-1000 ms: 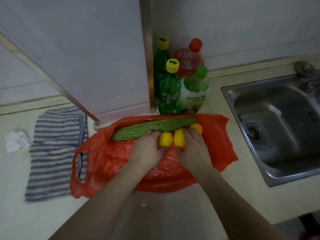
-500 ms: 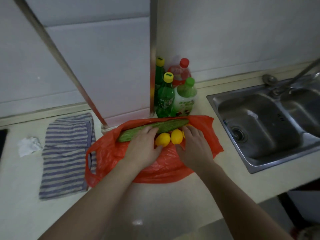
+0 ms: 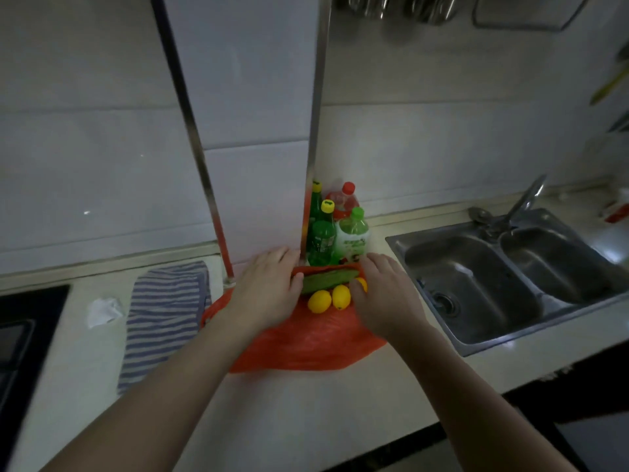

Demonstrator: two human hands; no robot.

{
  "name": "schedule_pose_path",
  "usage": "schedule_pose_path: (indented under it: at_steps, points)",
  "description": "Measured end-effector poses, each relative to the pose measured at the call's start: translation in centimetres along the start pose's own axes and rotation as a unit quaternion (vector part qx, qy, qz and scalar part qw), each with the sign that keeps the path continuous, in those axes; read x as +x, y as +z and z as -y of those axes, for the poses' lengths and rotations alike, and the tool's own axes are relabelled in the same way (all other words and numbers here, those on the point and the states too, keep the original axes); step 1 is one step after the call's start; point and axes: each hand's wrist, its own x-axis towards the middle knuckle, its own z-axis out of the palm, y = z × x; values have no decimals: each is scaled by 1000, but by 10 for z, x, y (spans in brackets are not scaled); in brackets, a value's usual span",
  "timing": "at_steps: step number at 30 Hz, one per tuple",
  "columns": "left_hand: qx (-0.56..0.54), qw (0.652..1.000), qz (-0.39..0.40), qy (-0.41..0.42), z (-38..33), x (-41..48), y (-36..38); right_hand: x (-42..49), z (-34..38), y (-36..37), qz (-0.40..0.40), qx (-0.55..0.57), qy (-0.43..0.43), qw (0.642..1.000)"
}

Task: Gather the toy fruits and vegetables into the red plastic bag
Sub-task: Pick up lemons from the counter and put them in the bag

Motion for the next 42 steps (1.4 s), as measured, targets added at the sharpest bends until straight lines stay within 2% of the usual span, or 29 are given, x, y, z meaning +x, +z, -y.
schedule_pose_path:
  at_steps: [11,22,26,33,42]
  points:
    - [52,997,-34,-51,-44,-65,-54,-64,-14,-64,-60,22,-60,996]
    - [91,986,-76,-118,-61,-151,-96,-111,5,-100,-55,49,-92,993]
    - [87,981,-94,-143,-49,-182,-118,-123,35,-108,-53,47,-121,990]
    - [90,971,-126,-182,-7,-247,-164,-144,120,-121,-106,42,-177,978]
    - [114,950,-154,-248,80,-382,-230,-195,273,-108,-60,89,-236,966]
